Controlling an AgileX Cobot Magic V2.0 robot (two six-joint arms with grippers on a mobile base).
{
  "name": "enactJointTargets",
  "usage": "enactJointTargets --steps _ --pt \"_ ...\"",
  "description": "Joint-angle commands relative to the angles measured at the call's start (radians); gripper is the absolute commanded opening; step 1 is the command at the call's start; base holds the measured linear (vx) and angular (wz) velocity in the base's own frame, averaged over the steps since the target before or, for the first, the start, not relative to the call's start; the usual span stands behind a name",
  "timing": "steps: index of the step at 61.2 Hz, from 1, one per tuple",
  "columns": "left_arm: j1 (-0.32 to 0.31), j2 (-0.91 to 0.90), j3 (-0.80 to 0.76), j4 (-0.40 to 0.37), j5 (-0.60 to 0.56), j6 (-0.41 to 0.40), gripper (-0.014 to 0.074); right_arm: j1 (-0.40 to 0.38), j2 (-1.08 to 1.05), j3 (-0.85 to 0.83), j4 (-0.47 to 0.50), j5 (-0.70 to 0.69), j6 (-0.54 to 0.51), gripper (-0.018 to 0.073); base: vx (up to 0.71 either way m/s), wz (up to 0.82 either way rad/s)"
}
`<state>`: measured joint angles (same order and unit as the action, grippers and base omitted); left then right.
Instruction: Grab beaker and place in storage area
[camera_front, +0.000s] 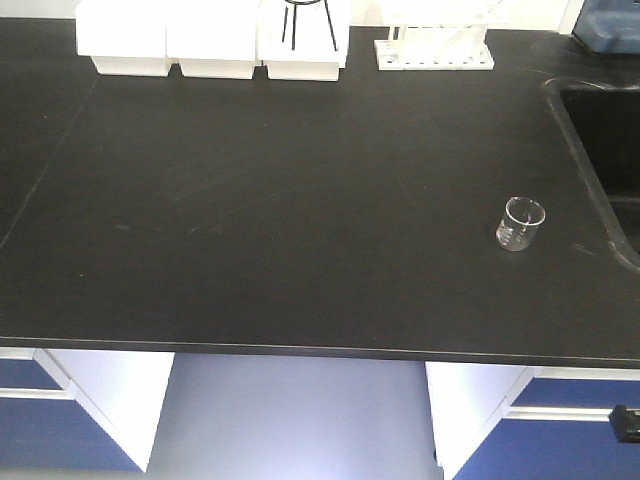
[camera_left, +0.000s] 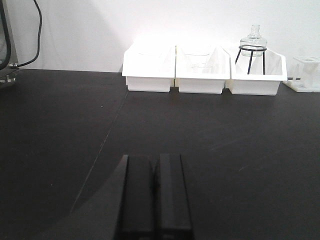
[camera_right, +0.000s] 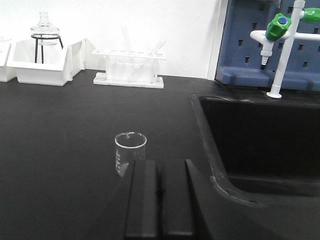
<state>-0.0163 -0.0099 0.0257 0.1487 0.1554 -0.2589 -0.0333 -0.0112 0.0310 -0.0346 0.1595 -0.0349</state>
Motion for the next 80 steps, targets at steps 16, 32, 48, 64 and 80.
enactJointTargets --steps 16,32,48,64,80 --pt "-0.006 -0.018 0.022 -0.005 -0.085 -0.006 -0.0008 -0.002 -0.012 0.009 -0.003 -0.08 -0.006 -0.0008 0.0 0.0" --pt "-0.006 -0.018 0.022 -0.005 -0.085 -0.006 -0.0008 -0.002 -0.012 0.009 -0.003 -0.08 -0.006 -0.0008 0.0 0.0" --pt "-0.006 -0.018 0.022 -0.005 -0.085 -0.006 -0.0008 -0.002 -0.012 0.009 -0.003 -0.08 -0.006 -0.0008 0.0 0.0" --pt "-0.006 -0.018 0.022 -0.005 -0.085 -0.006 -0.0008 -0.002 -0.012 0.009 -0.003 -0.08 -0.006 -0.0008 0.0 0.0" --pt "-0.006 -0.018 0.022 -0.005 -0.085 -0.006 -0.0008 -0.002 -0.012 0.009 -0.021 -0.148 -0.007 -0.0008 0.0 0.0"
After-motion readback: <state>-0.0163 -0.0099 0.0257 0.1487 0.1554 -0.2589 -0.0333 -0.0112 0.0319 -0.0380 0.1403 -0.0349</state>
